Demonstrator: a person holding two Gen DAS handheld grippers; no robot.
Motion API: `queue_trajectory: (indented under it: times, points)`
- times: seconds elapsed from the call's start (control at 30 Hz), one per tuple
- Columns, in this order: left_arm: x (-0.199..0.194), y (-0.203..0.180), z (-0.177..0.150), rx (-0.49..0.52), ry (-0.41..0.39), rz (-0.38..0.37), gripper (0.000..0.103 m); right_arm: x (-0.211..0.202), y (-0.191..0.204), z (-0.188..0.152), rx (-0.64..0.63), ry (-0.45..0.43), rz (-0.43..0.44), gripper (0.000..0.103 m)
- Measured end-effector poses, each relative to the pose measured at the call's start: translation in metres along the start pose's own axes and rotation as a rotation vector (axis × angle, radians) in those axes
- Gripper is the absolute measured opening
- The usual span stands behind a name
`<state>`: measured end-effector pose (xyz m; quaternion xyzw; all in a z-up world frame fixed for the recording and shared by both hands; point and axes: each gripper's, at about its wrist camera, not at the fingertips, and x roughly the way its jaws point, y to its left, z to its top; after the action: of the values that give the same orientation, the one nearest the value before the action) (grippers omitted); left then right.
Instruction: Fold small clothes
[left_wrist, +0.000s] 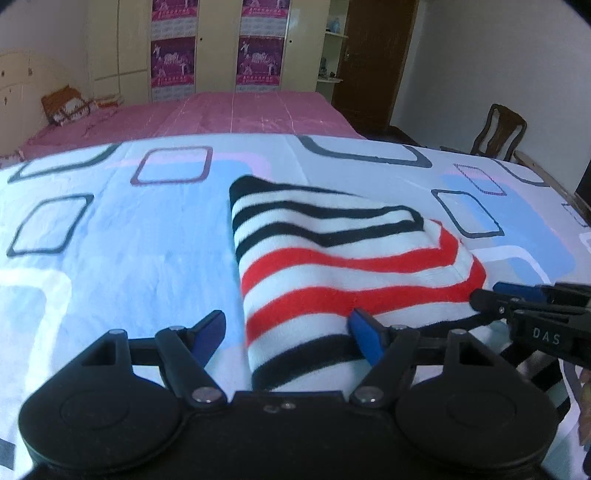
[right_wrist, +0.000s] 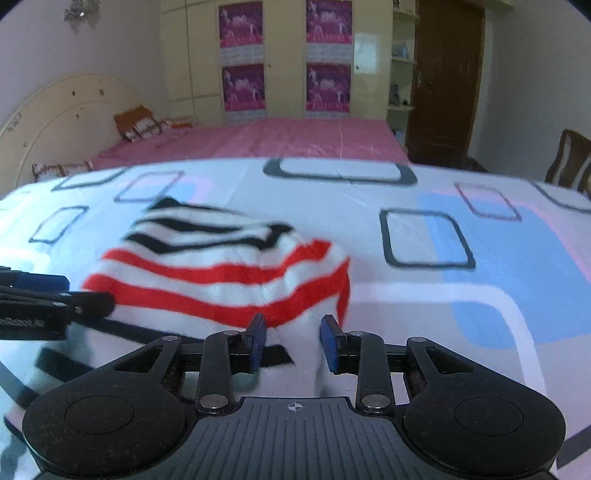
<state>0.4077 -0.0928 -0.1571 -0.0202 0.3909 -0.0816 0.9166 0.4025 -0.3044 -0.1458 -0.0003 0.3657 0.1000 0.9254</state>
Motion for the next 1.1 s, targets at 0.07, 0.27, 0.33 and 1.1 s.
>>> queue_trajectory:
  times: [0.07, 0.27, 0.33, 1.1]
  points:
    - [0.003, 0.001, 0.0, -0.003, 0.003, -0.001, 0.075, 0.003, -0.004, -0.001, 0.041, 0.005, 0.011, 0.031]
    - [-0.003, 0.002, 0.001, -0.021, 0.014, 0.008, 0.075, -0.013, -0.008, 0.001, 0.083, -0.006, 0.039, 0.031]
    - [-0.009, 0.0, 0.0, -0.021, 0.008, 0.016, 0.075, -0.021, -0.01, 0.001, 0.087, -0.011, 0.046, 0.031]
    - [-0.056, -0.004, -0.056, 0.028, 0.027, -0.052, 0.037, -0.07, -0.013, -0.05, 0.147, 0.064, 0.147, 0.031]
